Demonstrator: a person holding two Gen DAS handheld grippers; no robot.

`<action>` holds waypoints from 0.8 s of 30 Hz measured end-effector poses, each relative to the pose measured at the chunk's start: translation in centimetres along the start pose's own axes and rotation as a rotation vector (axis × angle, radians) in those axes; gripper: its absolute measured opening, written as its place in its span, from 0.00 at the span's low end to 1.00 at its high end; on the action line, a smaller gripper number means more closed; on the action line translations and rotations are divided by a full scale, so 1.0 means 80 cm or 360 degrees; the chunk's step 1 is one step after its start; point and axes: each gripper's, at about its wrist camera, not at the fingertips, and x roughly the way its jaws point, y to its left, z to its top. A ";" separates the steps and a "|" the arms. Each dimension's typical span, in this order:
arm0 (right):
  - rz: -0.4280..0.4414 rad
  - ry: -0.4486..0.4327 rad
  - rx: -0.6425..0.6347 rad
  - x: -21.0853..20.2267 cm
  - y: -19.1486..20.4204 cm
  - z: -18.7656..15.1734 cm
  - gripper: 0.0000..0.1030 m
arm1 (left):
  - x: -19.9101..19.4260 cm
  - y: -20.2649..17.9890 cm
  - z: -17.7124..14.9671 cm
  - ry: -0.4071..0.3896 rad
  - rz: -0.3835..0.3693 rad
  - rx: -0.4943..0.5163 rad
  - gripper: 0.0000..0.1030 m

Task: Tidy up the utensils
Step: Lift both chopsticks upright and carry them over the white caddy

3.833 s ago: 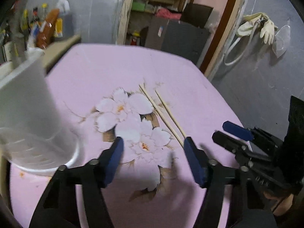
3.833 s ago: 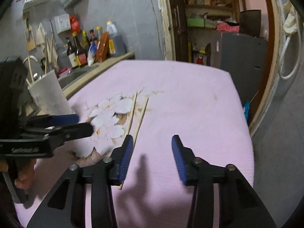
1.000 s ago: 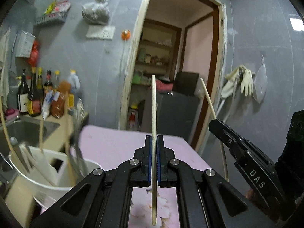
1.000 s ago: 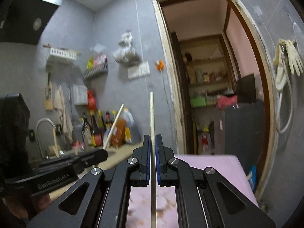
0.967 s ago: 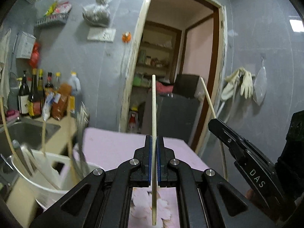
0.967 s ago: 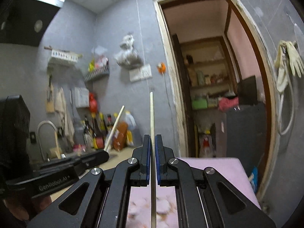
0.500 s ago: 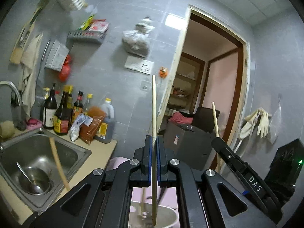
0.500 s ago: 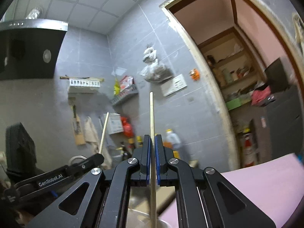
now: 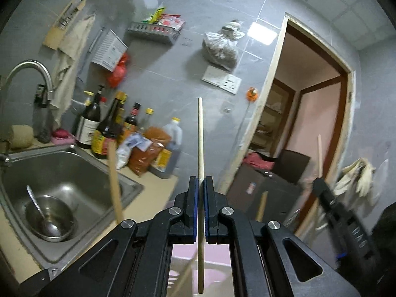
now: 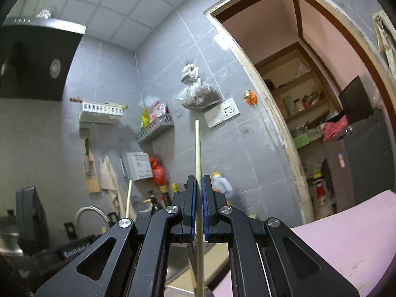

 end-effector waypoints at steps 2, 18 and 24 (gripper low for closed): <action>-0.0014 -0.0010 -0.0015 -0.001 0.000 -0.007 0.03 | 0.002 0.005 -0.008 -0.0011 0.0045 -0.0001 0.02; -0.0088 0.0101 -0.0144 -0.001 0.005 -0.051 0.03 | -0.001 -0.005 -0.062 0.0026 0.0185 0.0141 0.02; -0.0085 0.0219 -0.0212 -0.007 0.009 -0.056 0.03 | -0.002 -0.011 -0.073 0.0101 0.0205 0.0173 0.02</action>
